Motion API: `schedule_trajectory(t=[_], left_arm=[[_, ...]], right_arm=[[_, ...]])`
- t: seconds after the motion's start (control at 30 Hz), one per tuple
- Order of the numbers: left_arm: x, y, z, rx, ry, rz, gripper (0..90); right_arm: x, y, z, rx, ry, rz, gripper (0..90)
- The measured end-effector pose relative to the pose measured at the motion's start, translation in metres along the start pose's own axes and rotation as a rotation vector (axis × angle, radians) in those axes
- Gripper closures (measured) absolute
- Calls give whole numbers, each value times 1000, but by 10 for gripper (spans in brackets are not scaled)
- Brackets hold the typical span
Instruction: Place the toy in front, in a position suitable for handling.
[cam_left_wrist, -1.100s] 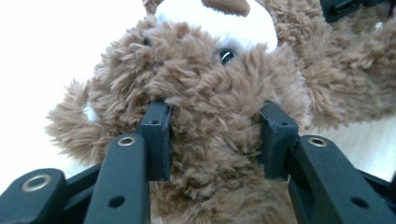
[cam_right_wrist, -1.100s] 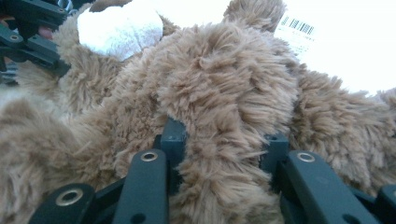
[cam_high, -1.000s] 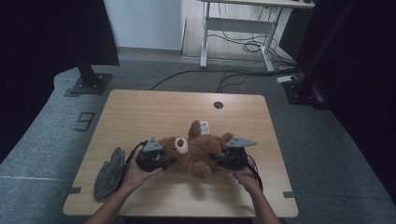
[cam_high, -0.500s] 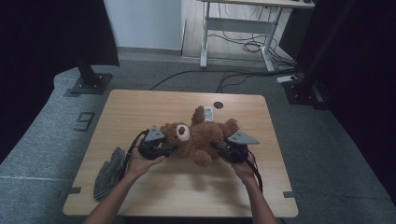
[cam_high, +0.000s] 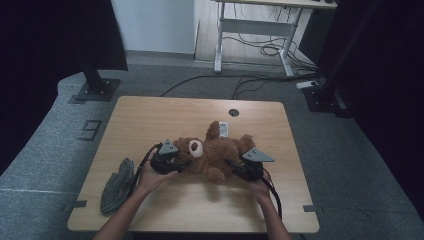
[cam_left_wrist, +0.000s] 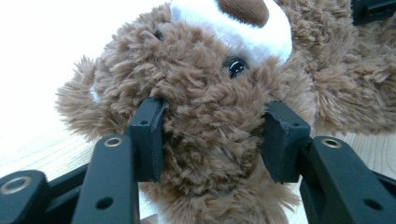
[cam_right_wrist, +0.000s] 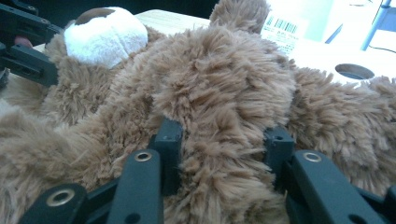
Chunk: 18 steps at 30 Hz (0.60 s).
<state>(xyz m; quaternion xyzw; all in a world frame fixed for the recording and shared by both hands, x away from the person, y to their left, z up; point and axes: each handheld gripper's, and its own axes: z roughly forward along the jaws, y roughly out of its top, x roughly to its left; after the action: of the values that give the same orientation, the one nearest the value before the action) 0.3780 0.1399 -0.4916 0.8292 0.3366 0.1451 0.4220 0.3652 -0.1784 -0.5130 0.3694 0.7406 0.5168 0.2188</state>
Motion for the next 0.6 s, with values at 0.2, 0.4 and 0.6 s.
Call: schedule_trajectory(t=[0.2,0.4,0.6], left_arm=[[0,-1,0,3,-2,-8,440],[0,-2,0,6,0,-12,424],[-1,-3,-2,11,-3,-27,386]], right_arm=[[0,-2,-1,5,-5,5,545],[0,-1,-1,9,-7,3,518],[-1,-3,-2,20,-6,13,480]])
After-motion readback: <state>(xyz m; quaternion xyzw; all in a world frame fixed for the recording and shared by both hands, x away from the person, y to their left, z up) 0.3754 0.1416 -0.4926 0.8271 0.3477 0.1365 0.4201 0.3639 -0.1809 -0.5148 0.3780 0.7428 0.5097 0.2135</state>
